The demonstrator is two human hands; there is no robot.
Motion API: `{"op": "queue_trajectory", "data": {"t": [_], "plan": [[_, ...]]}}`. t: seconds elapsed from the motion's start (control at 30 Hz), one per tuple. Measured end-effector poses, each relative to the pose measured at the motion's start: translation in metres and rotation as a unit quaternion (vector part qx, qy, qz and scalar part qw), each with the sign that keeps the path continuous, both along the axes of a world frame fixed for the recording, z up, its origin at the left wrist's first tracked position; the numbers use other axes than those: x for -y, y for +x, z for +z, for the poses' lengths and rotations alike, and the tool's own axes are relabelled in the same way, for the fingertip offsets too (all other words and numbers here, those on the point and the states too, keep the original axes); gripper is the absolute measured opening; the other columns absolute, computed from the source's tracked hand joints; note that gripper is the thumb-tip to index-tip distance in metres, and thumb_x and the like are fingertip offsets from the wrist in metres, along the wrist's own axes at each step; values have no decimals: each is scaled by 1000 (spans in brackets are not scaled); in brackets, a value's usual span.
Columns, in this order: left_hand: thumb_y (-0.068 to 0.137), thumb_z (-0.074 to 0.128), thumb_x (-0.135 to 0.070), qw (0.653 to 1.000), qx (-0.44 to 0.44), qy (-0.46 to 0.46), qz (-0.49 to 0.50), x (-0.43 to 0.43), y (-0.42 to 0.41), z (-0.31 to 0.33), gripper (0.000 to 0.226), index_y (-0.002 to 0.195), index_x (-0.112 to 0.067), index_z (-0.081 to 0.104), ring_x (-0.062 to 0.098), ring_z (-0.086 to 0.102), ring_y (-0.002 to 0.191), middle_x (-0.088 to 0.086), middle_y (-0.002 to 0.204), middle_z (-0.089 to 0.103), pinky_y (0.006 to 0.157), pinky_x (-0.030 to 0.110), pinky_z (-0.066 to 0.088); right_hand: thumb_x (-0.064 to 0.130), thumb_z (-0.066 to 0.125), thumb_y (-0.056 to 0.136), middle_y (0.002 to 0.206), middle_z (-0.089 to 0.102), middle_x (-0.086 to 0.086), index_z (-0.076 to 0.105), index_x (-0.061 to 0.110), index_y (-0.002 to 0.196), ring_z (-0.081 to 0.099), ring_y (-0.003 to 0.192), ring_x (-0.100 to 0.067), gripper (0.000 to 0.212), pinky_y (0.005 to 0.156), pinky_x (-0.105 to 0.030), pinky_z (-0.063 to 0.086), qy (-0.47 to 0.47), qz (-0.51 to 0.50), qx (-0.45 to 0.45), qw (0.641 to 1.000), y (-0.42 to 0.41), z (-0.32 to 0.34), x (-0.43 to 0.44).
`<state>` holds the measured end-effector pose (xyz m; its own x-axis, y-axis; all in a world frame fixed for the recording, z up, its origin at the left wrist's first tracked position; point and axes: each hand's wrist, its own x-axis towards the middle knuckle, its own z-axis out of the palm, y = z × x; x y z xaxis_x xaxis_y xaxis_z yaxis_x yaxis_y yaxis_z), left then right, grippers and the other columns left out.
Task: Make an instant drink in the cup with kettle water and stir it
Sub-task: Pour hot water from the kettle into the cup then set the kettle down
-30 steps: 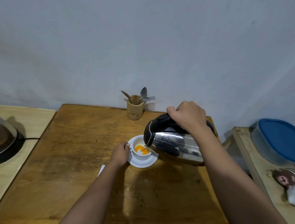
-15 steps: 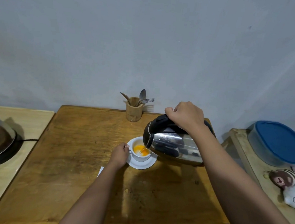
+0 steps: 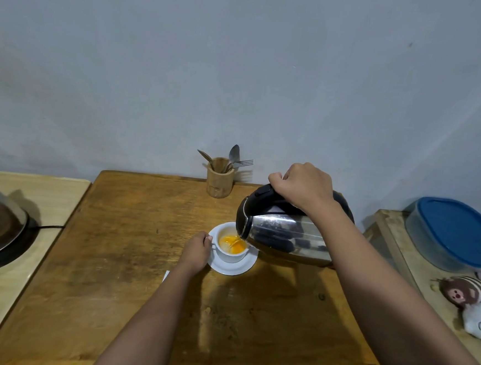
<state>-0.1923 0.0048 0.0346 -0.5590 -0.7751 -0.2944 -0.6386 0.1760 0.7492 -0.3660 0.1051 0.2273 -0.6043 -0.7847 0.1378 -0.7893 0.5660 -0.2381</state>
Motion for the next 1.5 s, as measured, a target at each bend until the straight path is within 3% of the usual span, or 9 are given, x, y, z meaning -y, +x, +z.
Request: {"op": "queue_trajectory", "data": {"t": [0.13, 0.43, 1.1, 1.5], "plan": [[98, 36, -22, 1000, -12, -6, -8, 1, 1, 0, 27, 97, -6, 57, 22, 50, 81, 10, 90, 57, 69, 31, 36, 36, 42, 83, 43, 33, 1, 36, 13, 44, 32, 44, -18, 46, 48, -24, 27, 4, 1, -5, 1000, -1, 1, -1], [98, 35, -22, 1000, -6, -9, -5, 0, 0, 0, 30, 104, -3, 57, 22, 50, 82, 12, 93, 58, 69, 31, 35, 36, 42, 83, 44, 34, 1, 38, 12, 45, 33, 44, -18, 45, 48, -25, 27, 4, 6, -15, 1000, -3, 2, -2], [97, 36, -21, 1000, -5, -1, 10, 1, -2, -3, 26, 95, -4, 56, 24, 50, 80, 11, 87, 56, 68, 30, 35, 34, 42, 84, 46, 35, 0, 37, 12, 45, 32, 44, -16, 44, 48, -23, 26, 10, 22, -44, 999, 5, 9, 3], [97, 36, -22, 1000, -4, 15, 11, 3, -2, -4, 29, 104, -2, 57, 24, 50, 82, 11, 91, 57, 69, 30, 37, 35, 41, 84, 49, 38, -1, 38, 12, 47, 35, 47, -16, 44, 51, -24, 29, 17, 38, -68, 997, 11, 13, 14]]}}
